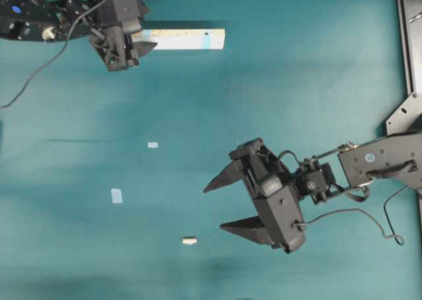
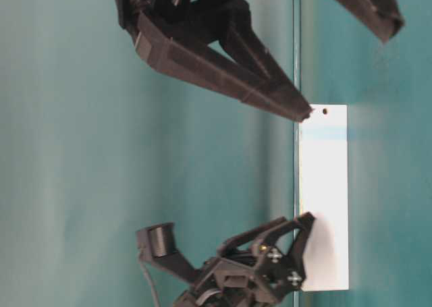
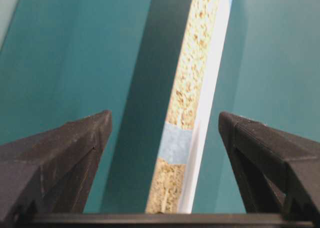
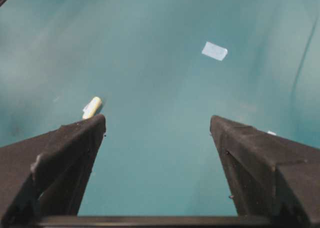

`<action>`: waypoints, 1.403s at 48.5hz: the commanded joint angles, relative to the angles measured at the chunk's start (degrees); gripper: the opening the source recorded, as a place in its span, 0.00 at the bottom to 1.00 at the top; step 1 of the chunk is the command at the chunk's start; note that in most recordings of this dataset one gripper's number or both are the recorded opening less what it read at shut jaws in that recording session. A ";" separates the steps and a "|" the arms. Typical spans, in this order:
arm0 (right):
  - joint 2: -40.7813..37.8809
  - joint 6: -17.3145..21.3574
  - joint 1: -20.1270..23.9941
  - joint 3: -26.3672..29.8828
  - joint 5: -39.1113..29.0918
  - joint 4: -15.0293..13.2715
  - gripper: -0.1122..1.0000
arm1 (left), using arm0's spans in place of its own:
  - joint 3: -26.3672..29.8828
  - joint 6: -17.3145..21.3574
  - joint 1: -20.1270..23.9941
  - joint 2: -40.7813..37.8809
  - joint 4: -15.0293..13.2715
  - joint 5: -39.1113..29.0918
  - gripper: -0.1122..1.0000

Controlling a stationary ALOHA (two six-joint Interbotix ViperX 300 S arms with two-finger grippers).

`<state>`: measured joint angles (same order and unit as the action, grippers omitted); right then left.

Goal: Move the wooden board into place and insert the rod into its hole.
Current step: 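Close the left gripper on the white board's end, then lift the board with the left gripper and swing it toward center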

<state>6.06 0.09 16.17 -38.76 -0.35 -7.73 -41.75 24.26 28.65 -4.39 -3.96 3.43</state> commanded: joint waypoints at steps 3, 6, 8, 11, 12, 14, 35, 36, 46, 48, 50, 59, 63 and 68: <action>1.58 0.09 0.18 1.76 0.35 0.00 0.99 | 1.05 0.00 -0.09 -1.32 0.09 0.53 0.92; 1.49 0.09 0.18 2.11 0.26 -0.09 0.99 | 1.14 0.00 -0.18 -2.55 0.18 0.62 0.92; 1.49 0.09 0.09 2.20 0.18 -0.09 0.99 | 1.23 -0.09 -0.26 -3.08 0.09 0.70 0.92; 1.49 0.09 0.18 2.37 0.18 0.00 0.99 | 1.41 -0.09 -0.26 -3.78 0.18 0.79 0.92; 1.49 0.18 0.18 2.37 0.18 0.00 0.99 | 1.41 -0.09 -0.26 -4.13 0.18 0.88 0.92; 1.49 0.26 0.18 2.37 0.18 0.00 0.99 | 1.67 -0.09 -0.26 -4.48 0.18 1.14 0.92; 1.49 0.18 0.18 2.29 0.09 0.00 0.99 | 2.46 -0.18 -1.14 -7.21 0.09 2.99 0.92; 1.49 0.26 0.18 2.20 0.18 0.09 0.99 | 2.46 -0.18 -1.32 -7.21 0.09 2.99 0.92; 1.49 0.26 0.18 2.37 0.18 0.00 0.99 | 2.29 -0.35 -1.93 -7.29 0.09 2.99 0.83; 1.49 0.26 0.18 2.37 0.09 0.09 0.99 | 2.11 -0.79 -1.93 -7.29 0.09 2.90 0.74; 1.49 0.26 0.18 2.46 0.09 0.09 0.99 | 1.93 -1.14 -2.02 -7.29 0.09 2.99 0.64; 1.49 0.26 0.18 2.64 0.18 0.00 0.99 | 2.11 -2.37 -2.02 -7.29 0.09 2.99 0.30; 1.67 0.26 0.18 2.64 0.18 0.00 0.99 | 2.29 -2.37 -1.93 -7.29 0.09 2.99 0.30; 2.02 0.26 0.18 2.64 0.00 0.00 0.99 | 2.20 -2.37 -1.93 -7.21 0.09 2.99 0.30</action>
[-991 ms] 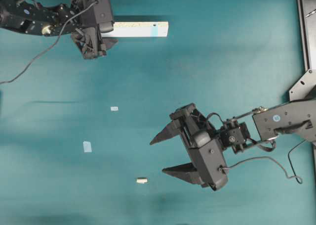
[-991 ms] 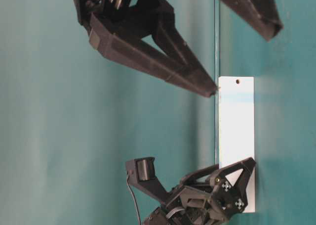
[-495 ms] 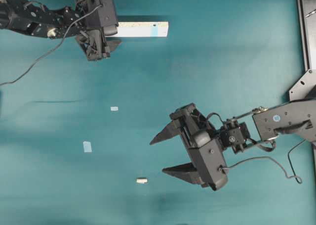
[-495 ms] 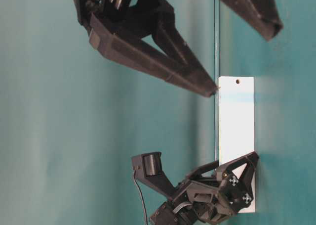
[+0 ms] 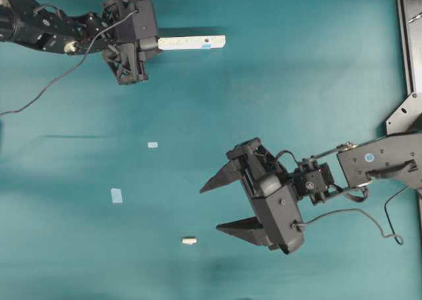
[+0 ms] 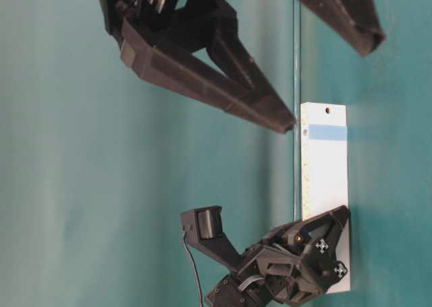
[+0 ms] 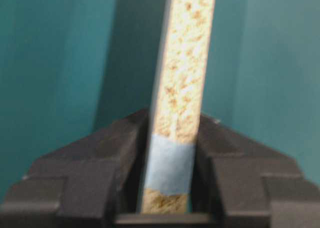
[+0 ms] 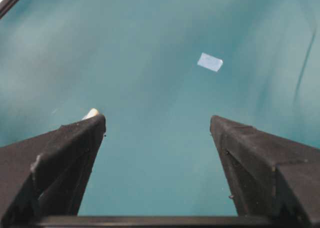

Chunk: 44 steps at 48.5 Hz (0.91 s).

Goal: Move the wooden board into place and insert the rod into its hole.
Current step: 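Lift the board with the left gripper and swing it toward center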

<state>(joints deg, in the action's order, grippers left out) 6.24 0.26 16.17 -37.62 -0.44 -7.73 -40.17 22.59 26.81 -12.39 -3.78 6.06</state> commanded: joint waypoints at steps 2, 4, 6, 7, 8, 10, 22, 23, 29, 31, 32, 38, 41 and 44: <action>2.02 0.09 0.18 1.49 -0.26 0.00 0.99 | 0.53 -0.79 -0.09 0.79 -0.09 0.35 0.30; 2.37 0.09 0.18 1.49 -0.79 0.09 0.99 | 0.53 -0.97 -0.09 0.88 -0.09 0.26 0.30; 2.72 0.00 0.18 1.67 -1.41 0.00 0.99 | 0.70 -1.32 -0.09 1.14 -0.09 0.00 0.30; 2.90 0.09 0.18 1.76 -1.85 0.00 0.99 | 0.70 -1.49 -0.09 1.41 -0.09 -0.09 0.30; 3.08 0.00 0.18 1.85 -2.29 0.00 0.99 | 0.79 -1.76 -0.18 1.67 -0.09 -0.09 0.30; 3.52 0.09 0.18 2.02 -3.08 0.00 0.99 | 0.97 -2.20 -0.26 2.37 -0.09 -0.18 0.30; 6.50 0.00 0.18 3.43 -6.68 0.00 0.99 | 3.25 -4.66 -1.41 8.17 -0.09 -5.19 0.30; 6.77 0.00 0.18 3.52 -6.86 0.00 0.99 | 3.52 -4.66 -1.58 8.53 -0.09 -5.80 0.30; 7.73 0.00 0.18 4.04 -7.47 0.00 0.99 | 5.45 -5.01 -3.43 10.20 -0.09 -9.67 0.30; 8.00 0.00 0.18 4.22 -7.91 0.00 0.99 | 6.06 -5.36 -4.22 10.37 -0.18 -10.81 0.30; 8.17 0.00 0.18 4.31 -8.00 0.00 0.99 | 6.50 -5.54 -4.66 10.37 -0.18 -11.34 0.30; 9.14 0.00 0.18 4.75 -9.40 0.00 0.99 | 9.05 -8.00 -8.17 9.67 -0.18 -13.45 0.30; 9.49 0.00 0.18 4.83 -9.84 0.00 0.99 | 10.20 -9.67 -9.93 8.88 -0.26 -13.54 0.30; 9.93 0.00 0.18 4.83 -10.28 0.00 0.99 | 11.16 -11.69 -11.60 7.91 -0.18 -13.62 0.30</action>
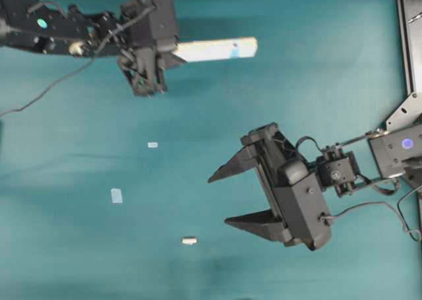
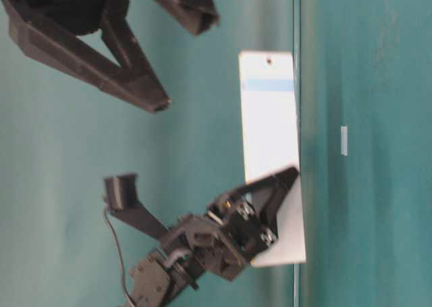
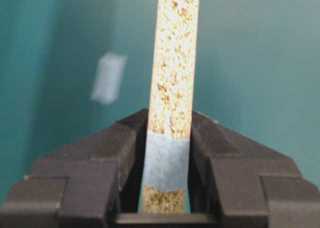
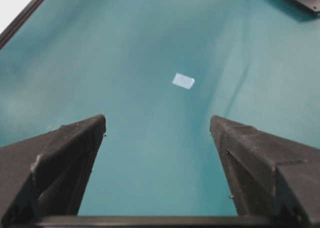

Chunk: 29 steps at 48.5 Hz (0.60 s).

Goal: Move the wooden board into place and insert the rod into its hole.
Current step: 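Lift the board with the left gripper and swing it toward center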

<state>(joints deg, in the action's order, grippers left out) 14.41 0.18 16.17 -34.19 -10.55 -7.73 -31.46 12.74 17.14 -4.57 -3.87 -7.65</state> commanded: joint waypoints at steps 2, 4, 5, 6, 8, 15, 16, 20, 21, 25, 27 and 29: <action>1.93 0.09 0.18 1.41 -0.53 0.00 0.99 | 3.16 -3.34 -2.99 -0.79 -0.09 0.18 0.30; 2.20 0.09 0.18 1.41 -0.70 0.00 0.99 | 3.78 -4.83 -4.13 -1.76 -0.09 0.18 0.30; 2.29 0.09 0.18 1.41 -0.79 0.00 0.99 | 4.13 -5.54 -4.66 -2.29 -0.09 0.18 0.30; 2.37 0.09 0.18 1.41 -0.88 0.00 0.99 | 4.48 -6.24 -5.10 -2.81 -0.18 0.18 0.30; 2.46 0.09 0.18 1.41 -0.97 -0.09 0.99 | 5.54 -7.91 -6.50 -4.31 -0.09 0.26 0.30; 2.55 0.09 0.18 1.41 -1.05 -0.09 0.99 | 8.88 -10.81 -10.02 -8.26 -0.09 0.70 0.30; 2.55 0.09 0.18 1.41 -1.05 0.00 0.99 | 9.40 -11.07 -10.46 -8.79 -0.18 0.88 0.30; 2.46 0.09 0.18 1.49 -1.05 0.00 0.99 | 11.95 -11.78 -12.13 -10.81 -0.09 1.41 0.30; 2.55 0.09 0.18 1.41 -1.05 0.00 0.99 | 12.57 -11.87 -12.48 -11.34 -0.09 1.49 0.30; 2.55 0.09 0.18 1.49 -1.05 -0.09 0.99 | 15.29 -12.83 -13.80 -13.71 -0.09 1.67 0.30; 2.55 0.09 0.18 1.49 -1.05 0.00 0.99 | 16.44 -13.10 -14.33 -14.68 -0.18 1.67 0.30; 2.55 0.09 0.18 1.49 -1.05 -0.09 0.99 | 17.49 -13.36 -14.77 -15.64 -0.09 1.67 0.30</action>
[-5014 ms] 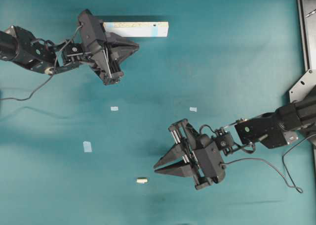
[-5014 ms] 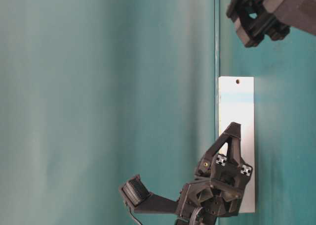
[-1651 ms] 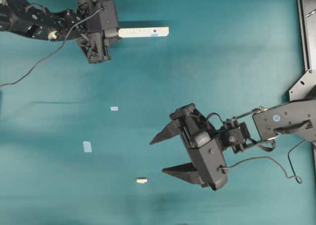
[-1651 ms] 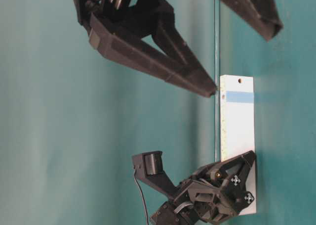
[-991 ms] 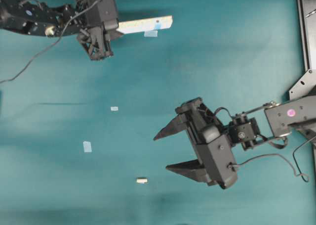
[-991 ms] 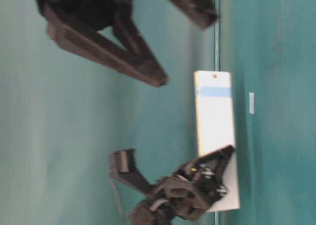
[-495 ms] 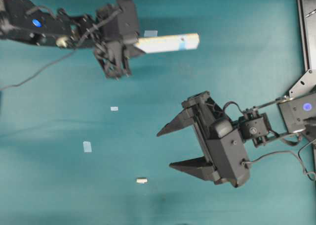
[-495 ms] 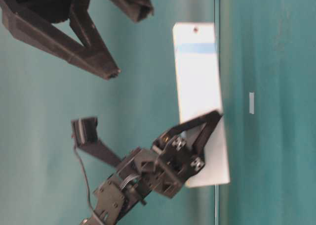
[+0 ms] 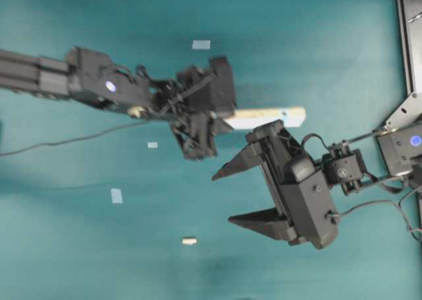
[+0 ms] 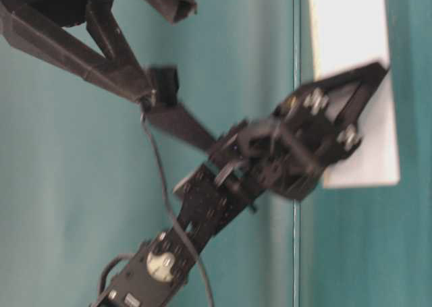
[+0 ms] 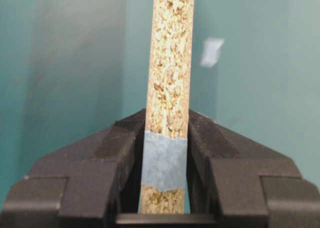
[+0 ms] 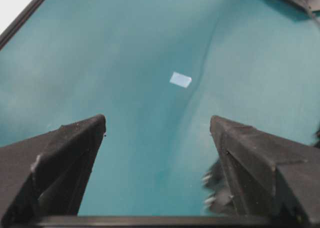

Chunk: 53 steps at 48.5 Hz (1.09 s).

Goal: Move the wooden board into place and insert the rod into its hole.

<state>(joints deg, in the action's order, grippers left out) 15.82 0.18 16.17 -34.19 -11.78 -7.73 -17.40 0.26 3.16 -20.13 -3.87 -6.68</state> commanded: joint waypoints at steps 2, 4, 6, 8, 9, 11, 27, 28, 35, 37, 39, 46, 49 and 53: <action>1.14 0.09 0.18 1.49 0.18 0.00 0.99 | 4.48 -0.88 -1.14 -0.97 -0.18 0.70 0.30; 1.14 0.09 0.18 1.49 0.18 0.00 0.99 | 5.45 -0.88 -1.49 -1.76 -0.09 0.70 0.30; 1.14 0.09 0.18 1.49 0.26 0.00 0.99 | 6.33 -0.97 -1.76 -2.64 -0.09 0.70 0.30; 1.14 0.09 0.18 1.49 0.44 -0.09 0.99 | 7.21 -0.88 -2.02 -3.34 -0.09 0.70 0.30; 1.14 0.09 0.18 1.49 0.44 0.00 0.99 | 7.73 -0.97 -2.02 -3.60 -0.09 0.70 0.30; 1.14 0.09 0.18 1.49 0.44 0.00 0.99 | 8.44 -0.97 -2.11 -4.31 -0.09 0.70 0.30; 1.14 0.09 0.18 1.32 0.53 0.00 0.99 | 13.54 -0.88 -2.29 -8.09 -0.09 0.70 0.30; 1.05 0.09 0.18 1.23 0.53 -0.09 0.99 | 13.80 -0.88 -2.20 -8.26 -0.09 0.70 0.30; 1.05 0.00 0.18 1.14 0.53 0.00 0.99 | 15.21 -0.79 -2.29 -9.32 -0.09 0.70 0.30; 0.97 0.00 0.09 1.05 0.62 0.00 0.99 | 15.47 -0.79 -2.29 -9.49 -0.09 0.70 0.30; 0.97 0.00 0.18 1.05 0.62 -0.09 0.99 | 15.64 -0.70 -2.29 -9.76 0.00 0.70 0.30; 0.88 0.00 0.18 0.97 0.53 0.00 0.99 | 15.82 -0.62 -2.29 -10.11 0.00 0.70 0.30; 0.88 0.00 0.18 0.79 0.53 -0.09 0.99 | 15.73 -0.53 -2.29 -10.20 0.00 0.70 0.30; 0.88 0.00 0.18 0.53 0.62 0.00 0.99 | 15.64 -0.44 -2.29 -10.28 0.00 0.70 0.30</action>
<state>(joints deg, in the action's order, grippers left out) 15.82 0.18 16.17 -34.19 -11.69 -7.73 -3.25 -0.09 1.05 -31.73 -3.87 -6.59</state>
